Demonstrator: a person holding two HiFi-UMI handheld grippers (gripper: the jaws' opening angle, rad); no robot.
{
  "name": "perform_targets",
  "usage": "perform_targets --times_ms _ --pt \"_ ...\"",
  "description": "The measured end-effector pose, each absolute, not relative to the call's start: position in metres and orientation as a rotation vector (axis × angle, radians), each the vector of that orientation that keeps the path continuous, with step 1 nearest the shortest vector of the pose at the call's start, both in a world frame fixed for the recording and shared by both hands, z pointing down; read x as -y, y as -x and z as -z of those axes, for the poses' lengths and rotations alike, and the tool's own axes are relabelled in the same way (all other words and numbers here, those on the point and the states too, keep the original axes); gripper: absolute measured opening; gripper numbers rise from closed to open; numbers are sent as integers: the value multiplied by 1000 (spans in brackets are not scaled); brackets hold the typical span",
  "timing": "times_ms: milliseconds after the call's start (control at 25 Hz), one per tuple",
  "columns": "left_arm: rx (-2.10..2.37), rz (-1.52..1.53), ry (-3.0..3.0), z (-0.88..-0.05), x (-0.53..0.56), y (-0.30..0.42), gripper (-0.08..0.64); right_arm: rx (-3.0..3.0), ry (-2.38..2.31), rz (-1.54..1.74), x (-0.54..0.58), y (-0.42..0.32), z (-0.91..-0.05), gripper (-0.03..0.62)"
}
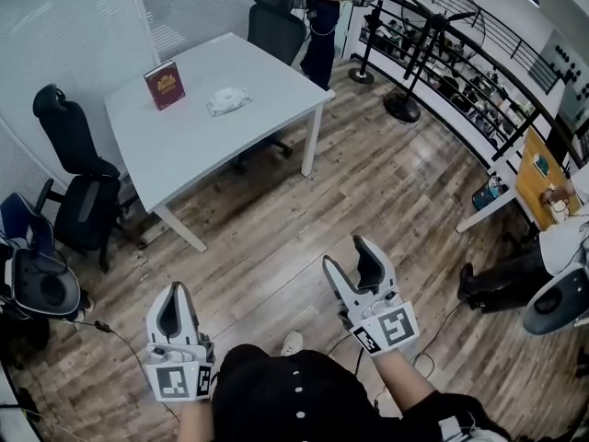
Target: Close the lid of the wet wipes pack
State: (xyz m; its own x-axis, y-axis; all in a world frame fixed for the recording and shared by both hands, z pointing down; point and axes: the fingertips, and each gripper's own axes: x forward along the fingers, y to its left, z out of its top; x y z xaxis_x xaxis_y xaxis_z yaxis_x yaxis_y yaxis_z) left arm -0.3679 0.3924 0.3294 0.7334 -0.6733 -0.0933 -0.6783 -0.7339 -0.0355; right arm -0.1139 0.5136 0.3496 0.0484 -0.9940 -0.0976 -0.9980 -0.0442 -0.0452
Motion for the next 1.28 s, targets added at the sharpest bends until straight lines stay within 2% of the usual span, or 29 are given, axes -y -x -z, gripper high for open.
perform_targets --times_ms 400,1280 --pt "-1146 -95 2866 -337 -364 355 6 -2120 2182 -61 -477 96 -351 267" --pt "-1041 -172 2900 -325 -213 284 6 -2063 2252 -99 -345 39 -339 253"
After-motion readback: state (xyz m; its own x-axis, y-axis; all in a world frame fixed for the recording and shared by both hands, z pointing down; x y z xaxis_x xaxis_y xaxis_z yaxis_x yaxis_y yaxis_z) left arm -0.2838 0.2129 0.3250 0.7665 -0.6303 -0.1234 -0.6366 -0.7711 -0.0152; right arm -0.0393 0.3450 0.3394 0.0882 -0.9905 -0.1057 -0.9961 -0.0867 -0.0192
